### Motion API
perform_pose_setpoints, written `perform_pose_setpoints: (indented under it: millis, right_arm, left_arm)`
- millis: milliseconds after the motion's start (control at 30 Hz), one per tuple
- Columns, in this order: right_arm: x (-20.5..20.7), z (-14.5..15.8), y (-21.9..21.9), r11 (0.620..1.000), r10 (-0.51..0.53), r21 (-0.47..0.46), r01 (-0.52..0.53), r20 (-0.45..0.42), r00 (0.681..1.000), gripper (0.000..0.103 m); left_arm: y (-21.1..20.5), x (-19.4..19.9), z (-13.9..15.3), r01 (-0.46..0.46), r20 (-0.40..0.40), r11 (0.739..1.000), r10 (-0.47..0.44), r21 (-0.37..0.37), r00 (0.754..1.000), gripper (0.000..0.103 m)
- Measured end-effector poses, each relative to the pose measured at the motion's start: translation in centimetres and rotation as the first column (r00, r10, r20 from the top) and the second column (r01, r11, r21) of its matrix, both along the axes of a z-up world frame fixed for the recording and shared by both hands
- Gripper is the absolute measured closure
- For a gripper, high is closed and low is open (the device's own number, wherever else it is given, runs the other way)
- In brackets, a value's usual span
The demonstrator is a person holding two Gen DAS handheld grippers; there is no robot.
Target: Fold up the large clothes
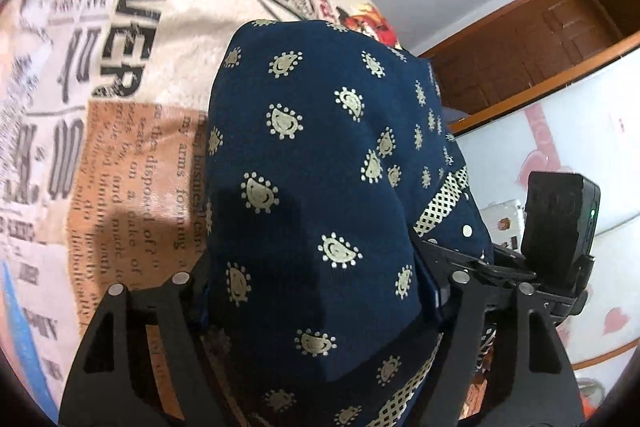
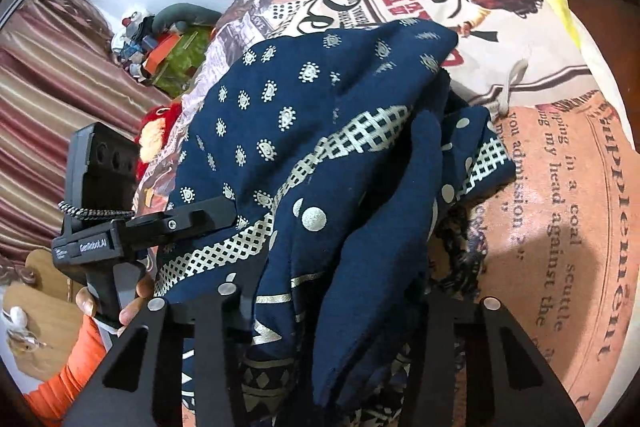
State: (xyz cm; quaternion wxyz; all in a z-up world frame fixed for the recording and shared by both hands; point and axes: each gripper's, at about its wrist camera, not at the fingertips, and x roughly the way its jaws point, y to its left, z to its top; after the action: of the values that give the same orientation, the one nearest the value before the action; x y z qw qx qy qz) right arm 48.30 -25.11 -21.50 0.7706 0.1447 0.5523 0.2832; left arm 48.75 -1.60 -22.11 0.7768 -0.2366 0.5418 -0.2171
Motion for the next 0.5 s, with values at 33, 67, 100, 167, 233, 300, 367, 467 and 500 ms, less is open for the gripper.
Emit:
perform_pose_setpoints:
  millis: [33,67,100,167,233,300,367,467,500]
  right_arm:
    - [-0.1,0.3,0.2,1.000,0.004,0.001,-0.004,0.003,1.000,0.064]
    - [-0.2,0.5,0.4,1.000,0.007,0.004,-0.007,0.005,1.000,0.064]
    - [-0.4,0.8,0.6,1.000,0.010,0.009,-0.010,0.007,1.000,0.064]
    - [-0.6,1.4,1.2,1.000,0.015,0.018,-0.015,0.015,1.000,0.064]
    - [-0.9,2.4,2.0,0.999,0.025,0.024,-0.026,0.034,0.999,0.064]
    - [-1.2,3.3,2.9,0.999,0.036,0.027,-0.037,0.054,0.998,0.064]
    - [-1.5,4.4,4.1,0.998,0.050,0.034,-0.052,0.075,0.996,0.064]
    - [-2.0,5.6,5.8,0.996,0.074,0.041,-0.078,0.104,0.992,0.064]
    - [-2.2,6.1,6.7,0.995,0.084,0.043,-0.090,0.113,0.990,0.065]
  left_arm:
    - [0.2,-0.3,0.5,-0.001,0.012,1.000,0.001,0.010,1.000,0.029]
    - [0.7,-0.5,1.0,-0.002,0.026,1.000,0.002,0.018,1.000,0.030]
    - [0.9,-0.8,1.4,-0.004,0.036,1.000,0.004,0.023,0.999,0.030]
    - [1.8,-1.5,2.6,-0.013,0.063,0.999,0.011,0.032,0.998,0.030]
    - [3.0,-2.1,3.7,-0.027,0.086,0.999,0.025,0.031,0.996,0.030]
    - [4.2,-2.8,4.7,-0.041,0.108,0.999,0.038,0.031,0.993,0.030]
    - [5.4,-3.5,5.7,-0.057,0.133,0.998,0.052,0.038,0.990,0.030]
    - [7.5,-4.4,7.0,-0.086,0.168,0.995,0.076,0.050,0.983,0.030]
    - [8.1,-4.6,7.4,-0.095,0.177,0.994,0.085,0.052,0.981,0.030]
